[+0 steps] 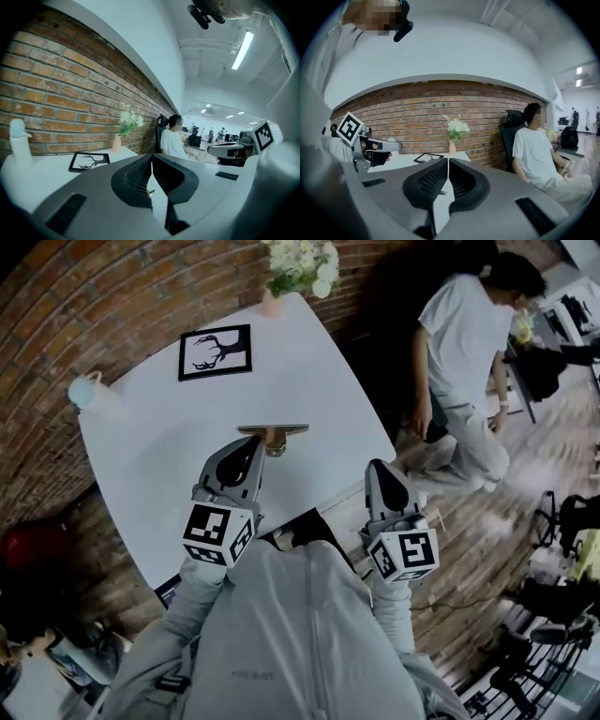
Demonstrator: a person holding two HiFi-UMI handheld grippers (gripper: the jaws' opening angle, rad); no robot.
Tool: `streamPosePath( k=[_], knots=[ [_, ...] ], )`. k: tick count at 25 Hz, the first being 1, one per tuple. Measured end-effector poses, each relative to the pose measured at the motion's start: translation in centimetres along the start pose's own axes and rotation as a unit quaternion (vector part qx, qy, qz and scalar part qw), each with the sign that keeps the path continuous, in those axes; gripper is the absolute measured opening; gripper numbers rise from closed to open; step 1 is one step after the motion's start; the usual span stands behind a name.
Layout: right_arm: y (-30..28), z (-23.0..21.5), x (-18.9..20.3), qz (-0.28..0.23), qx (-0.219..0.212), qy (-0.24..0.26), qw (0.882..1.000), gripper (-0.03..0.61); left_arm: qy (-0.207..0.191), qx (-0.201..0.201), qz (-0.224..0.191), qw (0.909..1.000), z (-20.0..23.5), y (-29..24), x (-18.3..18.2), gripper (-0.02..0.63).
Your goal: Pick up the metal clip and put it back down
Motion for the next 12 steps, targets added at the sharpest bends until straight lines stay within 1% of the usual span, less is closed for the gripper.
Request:
streamPosePath(
  k=[3,6,9,12],
  knots=[
    [-3.2,-1.7,-1.5,0.0,-0.061,0.02,0.998,0.025,0.012,-0.053,-0.012,0.9985,0.0,-0.5,-0.5,0.031],
    [-6.1,-3.0,-2.7,-0.002,-0.121,0.035,0.992,0.025,0.02,-0.105,-0.022,0.994,-0.5,-0.6,-1.0,0.031],
    [-8.6,-3.3,-3.3,-0.006,-0.176,0.046,0.983,0.025,0.028,-0.16,-0.028,0.9864,-0.7,0.1,-1.0,0.031],
    [-10.9,-2.9,-3.8,-0.009,-0.23,0.058,0.972,0.025,0.035,-0.217,-0.035,0.975,-0.9,1.3,-1.0,0.031]
  ],
)
Point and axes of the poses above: the fingertips, and each gripper's own axes: y backward along the fingers, z to its left, x out of its underside, the point moved 8 cm from there along y, backward along the fingers
